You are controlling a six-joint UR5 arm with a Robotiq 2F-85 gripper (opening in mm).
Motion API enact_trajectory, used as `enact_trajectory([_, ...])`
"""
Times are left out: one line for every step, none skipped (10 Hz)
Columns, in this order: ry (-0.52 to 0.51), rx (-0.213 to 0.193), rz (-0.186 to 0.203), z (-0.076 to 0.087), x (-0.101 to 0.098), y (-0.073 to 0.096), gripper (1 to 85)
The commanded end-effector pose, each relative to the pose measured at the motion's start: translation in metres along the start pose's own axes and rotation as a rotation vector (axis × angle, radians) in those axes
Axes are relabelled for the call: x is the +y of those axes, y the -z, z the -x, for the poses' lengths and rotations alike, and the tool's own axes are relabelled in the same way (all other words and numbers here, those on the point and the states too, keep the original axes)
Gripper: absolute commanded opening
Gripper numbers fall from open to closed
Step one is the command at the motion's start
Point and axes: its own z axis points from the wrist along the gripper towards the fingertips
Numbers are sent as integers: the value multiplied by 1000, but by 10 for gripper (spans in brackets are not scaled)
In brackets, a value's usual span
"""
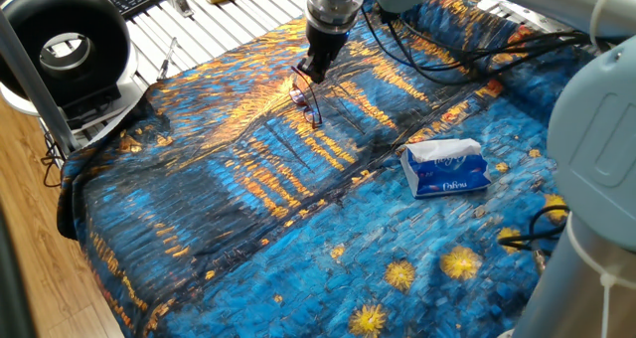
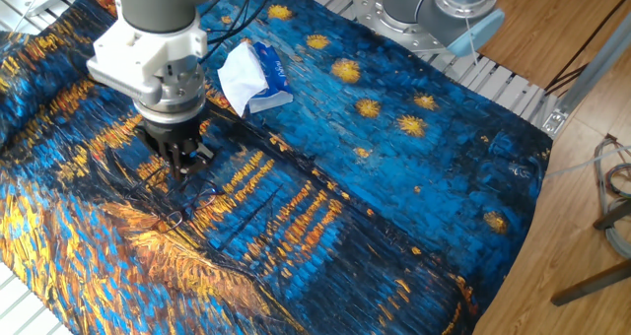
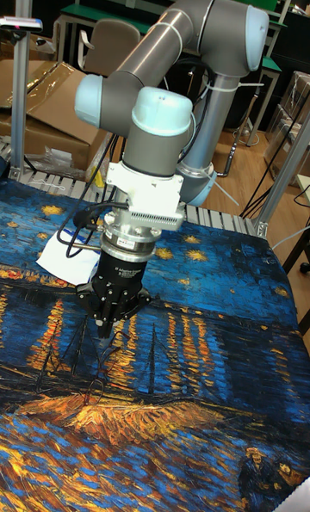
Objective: Unfold the leg of the glasses (with one hand)
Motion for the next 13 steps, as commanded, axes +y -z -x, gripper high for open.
enact_trajectory([-32, 12, 54, 0, 14, -5, 107])
enact_trajectory([-28, 45, 51, -9, 13, -6, 83])
enact_trajectory([-20, 50, 28, -11, 6, -2, 53])
enact_trajectory([-31, 41, 11, -8, 2, 1, 10])
enact_trajectory([-41, 45, 17, -8, 4, 2, 10])
enact_trajectory([-63, 56, 32, -11, 8, 2, 10])
enact_trajectory([-77, 56, 32, -12, 7, 4, 10])
enact_trajectory([-91, 65, 35, -14, 8, 5, 10])
enact_trajectory([-106, 68, 52, -15, 13, 5, 10])
enact_trajectory([-117, 80, 53, -18, 13, 5, 10])
enact_trajectory([-140, 76, 73, -16, 19, 6, 10])
enact_trajectory([-142, 36, 76, -6, 19, 5, 10])
enact_trajectory([-130, 12, 78, 0, 19, 5, 10])
